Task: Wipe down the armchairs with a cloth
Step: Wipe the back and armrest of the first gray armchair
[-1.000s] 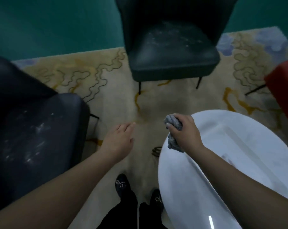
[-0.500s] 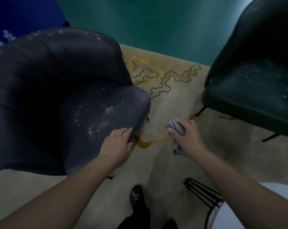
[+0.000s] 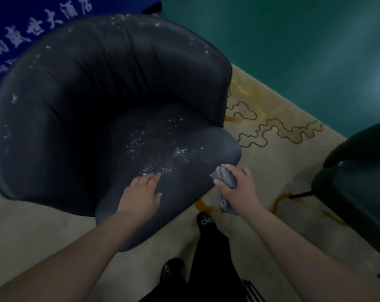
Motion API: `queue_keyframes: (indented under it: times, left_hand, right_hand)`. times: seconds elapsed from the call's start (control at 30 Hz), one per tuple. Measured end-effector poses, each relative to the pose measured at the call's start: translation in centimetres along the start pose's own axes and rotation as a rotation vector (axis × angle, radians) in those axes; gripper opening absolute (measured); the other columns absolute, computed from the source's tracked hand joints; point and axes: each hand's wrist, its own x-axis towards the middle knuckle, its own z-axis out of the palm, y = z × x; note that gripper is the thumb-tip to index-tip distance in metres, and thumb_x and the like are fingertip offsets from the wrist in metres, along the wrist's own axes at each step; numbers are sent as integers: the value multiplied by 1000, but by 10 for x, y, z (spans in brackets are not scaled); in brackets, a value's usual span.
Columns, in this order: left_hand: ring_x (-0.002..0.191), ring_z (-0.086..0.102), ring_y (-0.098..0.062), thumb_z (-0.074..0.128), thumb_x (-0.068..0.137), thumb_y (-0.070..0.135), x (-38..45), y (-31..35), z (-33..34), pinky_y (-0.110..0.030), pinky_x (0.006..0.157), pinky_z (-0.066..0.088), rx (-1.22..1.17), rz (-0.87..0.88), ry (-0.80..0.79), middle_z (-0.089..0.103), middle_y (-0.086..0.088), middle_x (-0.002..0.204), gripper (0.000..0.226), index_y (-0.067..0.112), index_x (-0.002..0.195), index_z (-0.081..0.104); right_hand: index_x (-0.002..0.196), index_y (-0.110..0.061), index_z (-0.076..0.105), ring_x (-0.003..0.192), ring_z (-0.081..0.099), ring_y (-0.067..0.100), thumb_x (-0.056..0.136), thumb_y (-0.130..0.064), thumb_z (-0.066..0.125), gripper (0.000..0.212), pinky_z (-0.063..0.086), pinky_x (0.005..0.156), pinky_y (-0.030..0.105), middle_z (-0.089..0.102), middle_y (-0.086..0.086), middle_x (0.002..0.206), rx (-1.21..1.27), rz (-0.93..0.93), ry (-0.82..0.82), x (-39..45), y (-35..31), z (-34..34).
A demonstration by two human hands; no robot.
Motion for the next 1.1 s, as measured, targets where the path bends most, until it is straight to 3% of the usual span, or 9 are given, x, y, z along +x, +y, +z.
queue_keyframes:
  times: [0.1, 0.2, 0.33, 0.53, 0.67, 0.8, 0.9, 0.97, 1.1]
  left_hand:
    - [136, 28, -21, 44, 96, 41, 20, -8, 9, -35, 109, 31, -39, -113, -1, 30, 3, 153, 61, 23, 151, 24]
    - [137, 26, -23, 44, 96, 39, 35, -18, 18, -37, 110, 29, -118, -244, -16, 28, 2, 154, 61, 24, 151, 24]
    - [140, 21, -25, 45, 96, 37, 36, -41, 38, -39, 113, 25, -211, -403, -40, 22, 2, 157, 62, 25, 152, 20]
    - [138, 27, -25, 50, 94, 29, 18, -84, 83, -35, 114, 23, -283, -548, 29, 28, -2, 155, 63, 17, 150, 26]
    - [137, 31, -26, 54, 92, 20, 8, -109, 124, -31, 115, 18, -345, -615, 74, 34, -6, 152, 59, 12, 147, 35]
    - [136, 31, -23, 56, 90, 15, 2, -124, 166, -30, 114, 21, -415, -644, 126, 36, -3, 151, 58, 12, 145, 39]
    - [134, 33, -23, 60, 88, 12, 1, -133, 193, -33, 113, 26, -464, -651, 208, 38, -2, 150, 58, 13, 143, 42]
    - [133, 36, -27, 63, 86, 9, 3, -137, 208, -33, 112, 26, -464, -653, 264, 40, -5, 149, 57, 11, 140, 46]
    - [140, 27, -29, 64, 87, 16, 7, -143, 234, -35, 116, 18, -464, -672, 294, 31, -6, 154, 59, 14, 142, 45]
  right_hand:
    - [129, -28, 50, 94, 42, -9, 79, -35, 73, 55, 29, 78, 1, 37, -10, 116, -29, -62, -119, 41, 1, 10]
    - [133, -30, 46, 95, 38, -21, 77, -31, 74, 63, 30, 73, -6, 35, -11, 116, -60, -115, -228, 74, 1, 23]
    - [135, -33, 40, 99, 38, -10, 77, -29, 76, 69, 29, 81, 2, 35, -13, 122, -61, -182, -362, 104, -6, 53]
    - [121, -49, 38, 101, 39, -17, 76, -32, 77, 62, 31, 79, -3, 38, -18, 124, -71, -305, -562, 111, -11, 136]
    - [124, -38, 46, 105, 35, -25, 75, -33, 78, 58, 29, 82, -6, 38, -13, 122, -88, -357, -627, 109, -1, 200]
    - [124, -33, 49, 108, 40, -17, 81, -40, 67, 47, 33, 92, 1, 38, -14, 120, -69, -440, -629, 102, 10, 263]
    - [129, -21, 51, 115, 44, 8, 90, -28, 59, 40, 37, 106, 29, 41, -4, 126, -106, -581, -630, 93, 17, 308]
    - [130, -19, 51, 112, 45, 22, 90, -32, 58, 43, 39, 102, 36, 43, 1, 129, -247, -726, -601, 85, 21, 333]
    - [126, -23, 59, 106, 49, 29, 84, -40, 65, 46, 49, 86, 39, 51, 3, 132, -564, -991, -494, 89, 37, 357]
